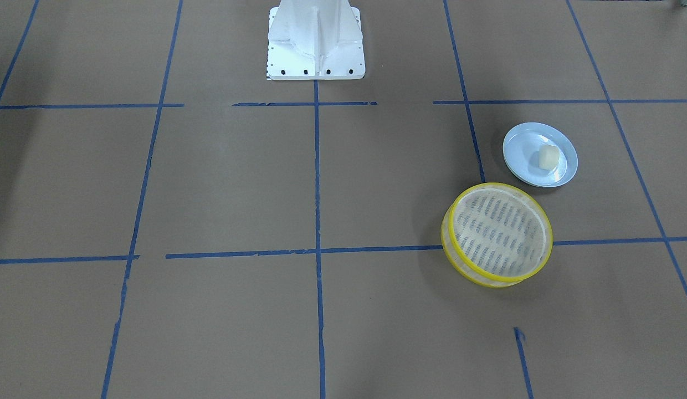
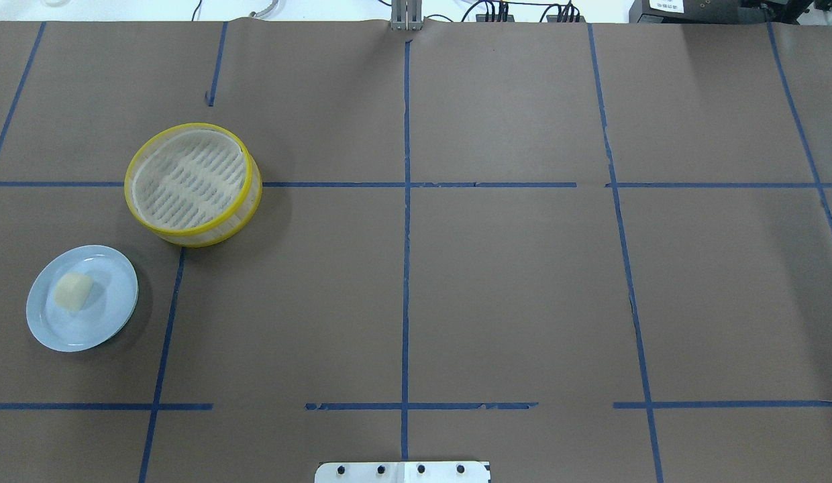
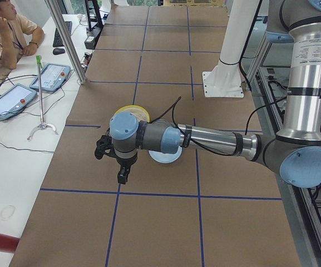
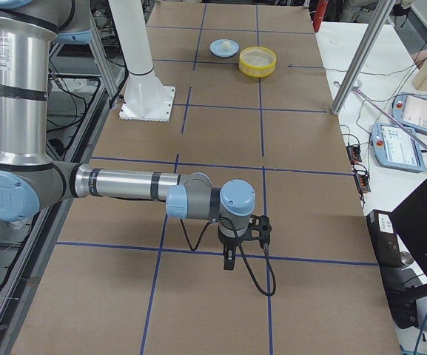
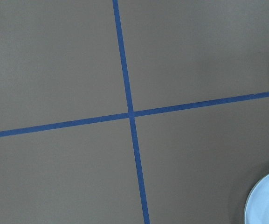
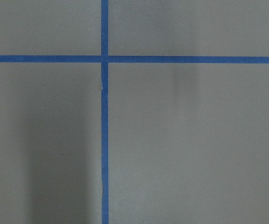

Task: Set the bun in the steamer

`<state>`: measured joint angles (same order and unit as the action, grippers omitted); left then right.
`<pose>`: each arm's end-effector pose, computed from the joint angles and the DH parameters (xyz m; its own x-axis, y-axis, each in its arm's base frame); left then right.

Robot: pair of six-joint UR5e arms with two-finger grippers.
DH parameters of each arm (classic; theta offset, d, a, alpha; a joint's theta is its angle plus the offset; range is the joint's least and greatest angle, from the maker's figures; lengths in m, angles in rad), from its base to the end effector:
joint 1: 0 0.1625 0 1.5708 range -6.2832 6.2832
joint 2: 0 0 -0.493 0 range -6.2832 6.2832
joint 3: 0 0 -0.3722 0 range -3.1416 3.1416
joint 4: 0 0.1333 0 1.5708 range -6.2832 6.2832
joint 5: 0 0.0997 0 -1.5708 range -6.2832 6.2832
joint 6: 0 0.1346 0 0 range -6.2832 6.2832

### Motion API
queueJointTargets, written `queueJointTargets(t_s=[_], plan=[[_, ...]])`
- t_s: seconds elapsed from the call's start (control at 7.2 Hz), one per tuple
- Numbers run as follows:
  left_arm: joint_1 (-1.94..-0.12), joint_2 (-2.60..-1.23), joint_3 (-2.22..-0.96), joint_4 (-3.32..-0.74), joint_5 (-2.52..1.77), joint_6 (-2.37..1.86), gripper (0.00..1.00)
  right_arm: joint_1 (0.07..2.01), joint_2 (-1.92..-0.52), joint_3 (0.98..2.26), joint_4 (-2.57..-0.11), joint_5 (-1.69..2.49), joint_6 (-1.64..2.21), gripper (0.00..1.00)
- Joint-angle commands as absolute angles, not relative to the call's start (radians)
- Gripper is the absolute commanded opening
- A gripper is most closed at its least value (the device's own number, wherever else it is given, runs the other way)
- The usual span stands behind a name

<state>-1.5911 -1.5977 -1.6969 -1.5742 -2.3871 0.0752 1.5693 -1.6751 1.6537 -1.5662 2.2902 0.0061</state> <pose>-0.0453 -0.4931 0.6741 0.6866 0.1735 -0.7060 -0.0316 0.9773 0.2094 0.0440 -0.4188 0.7637 0.7522 0.0160 0.6587 -0.0031 0.9998 -0.0208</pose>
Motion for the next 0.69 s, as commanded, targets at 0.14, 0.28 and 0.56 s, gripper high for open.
queueJointTargets(t_s=[0.14,0.28,0.56], plan=[[-1.594,-1.582,-1.715,-1.609,-2.384,0.118,1.00,1.569,-1.675,1.654,-1.566,2.290,0.006,1.00],[-1.594,-1.554,-1.713,-1.609,-2.384,0.118,1.00,1.569,-1.675,1.654,-1.566,2.290,0.006,1.00],[-1.594,-1.519,-1.713,-1.609,-2.382,0.118,1.00,1.569,-1.675,1.654,-1.566,2.290,0.006,1.00]])
